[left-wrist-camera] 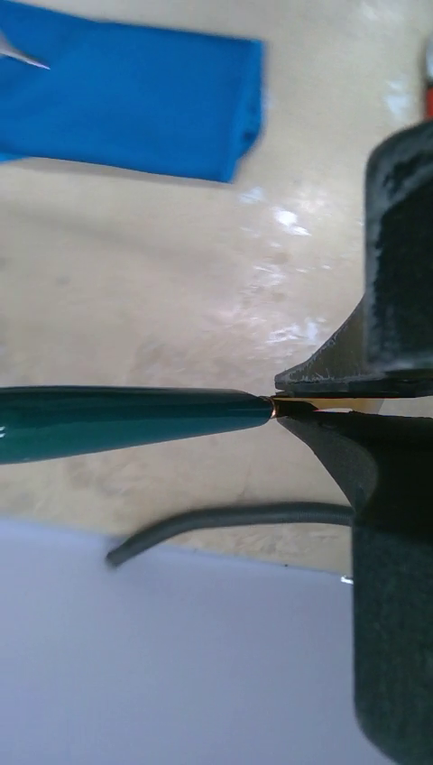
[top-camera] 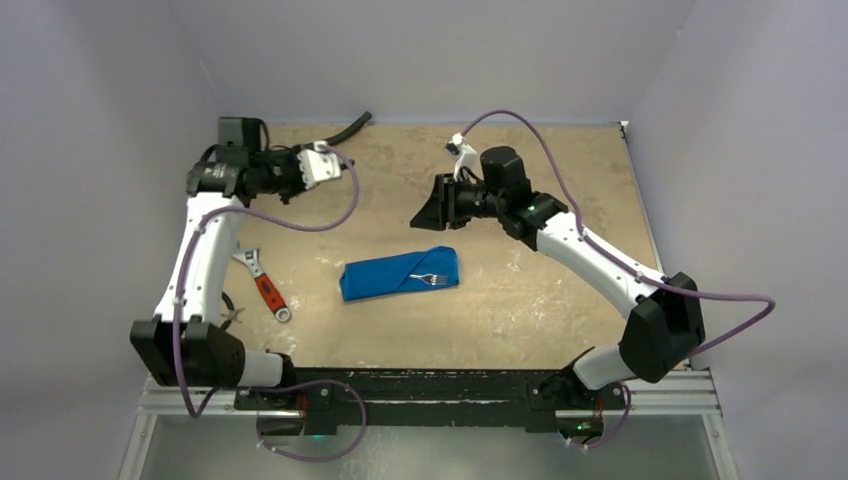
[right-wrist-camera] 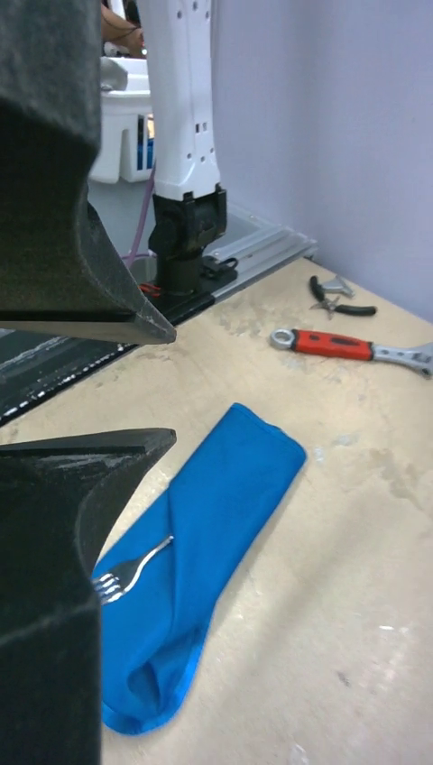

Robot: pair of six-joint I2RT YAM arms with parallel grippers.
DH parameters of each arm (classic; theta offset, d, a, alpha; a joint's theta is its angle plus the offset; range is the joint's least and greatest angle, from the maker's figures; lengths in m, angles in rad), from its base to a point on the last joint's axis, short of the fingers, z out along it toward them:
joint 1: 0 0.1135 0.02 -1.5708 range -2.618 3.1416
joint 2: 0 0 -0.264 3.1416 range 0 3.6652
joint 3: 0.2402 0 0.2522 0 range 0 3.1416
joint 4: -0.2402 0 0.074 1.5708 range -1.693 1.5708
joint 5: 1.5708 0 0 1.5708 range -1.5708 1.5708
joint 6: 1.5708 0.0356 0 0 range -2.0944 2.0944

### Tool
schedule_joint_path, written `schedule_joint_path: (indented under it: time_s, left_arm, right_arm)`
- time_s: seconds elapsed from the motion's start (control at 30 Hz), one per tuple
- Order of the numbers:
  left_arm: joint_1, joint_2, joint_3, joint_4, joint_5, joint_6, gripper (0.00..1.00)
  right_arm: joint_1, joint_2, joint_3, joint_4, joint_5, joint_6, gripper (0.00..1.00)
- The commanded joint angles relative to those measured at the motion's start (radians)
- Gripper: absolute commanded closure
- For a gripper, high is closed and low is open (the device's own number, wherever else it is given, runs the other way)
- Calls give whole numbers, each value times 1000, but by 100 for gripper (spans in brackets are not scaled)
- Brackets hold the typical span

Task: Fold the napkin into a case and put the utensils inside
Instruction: Pass from the left arm to the right

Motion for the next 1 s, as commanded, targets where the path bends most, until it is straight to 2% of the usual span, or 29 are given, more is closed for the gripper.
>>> schedule_joint_path:
  time_s: [0.0, 0.03, 0.13, 0.23, 0.27, 0.33, 0.5, 0.67, 0.77, 0.97]
  left_arm:
    - [48, -118, 86, 56, 415, -575, 100]
    - [48, -142, 71, 142, 462, -667, 100]
    - [48, -221, -36, 551, 580, -1260, 100]
    - [48, -264, -176, 1117, 590, -1784, 100]
    - [48, -262, -200, 1254, 582, -1898, 100]
    - [48, -250, -212, 1401, 556, -2049, 100]
    - [37, -243, -208, 1574, 516, -2153, 100]
    - [8, -253, -210, 1643, 495, -2189, 100]
    - [2, -255, -211, 1668, 485, -2208, 100]
    - [-3, -257, -231, 1704, 476, -2226, 100]
  right_arm:
    - [-37, -53, 29, 154, -128, 18, 54]
    - [-37, -54, 11, 214, -169, 36, 52]
    - [-38, -48, -29, 348, -250, 100, 45]
    - [-36, -44, -79, 573, -314, 239, 33]
    - [-36, -41, -93, 655, -333, 293, 31]
    - [-35, -35, -109, 777, -350, 386, 28]
    - [-6, 29, -166, 1266, -357, 746, 27]
    - [12, 160, -180, 1728, -256, 1114, 30]
    - [30, 241, -154, 1854, -187, 1227, 31]
    - [60, 299, -65, 1887, -112, 1252, 32]
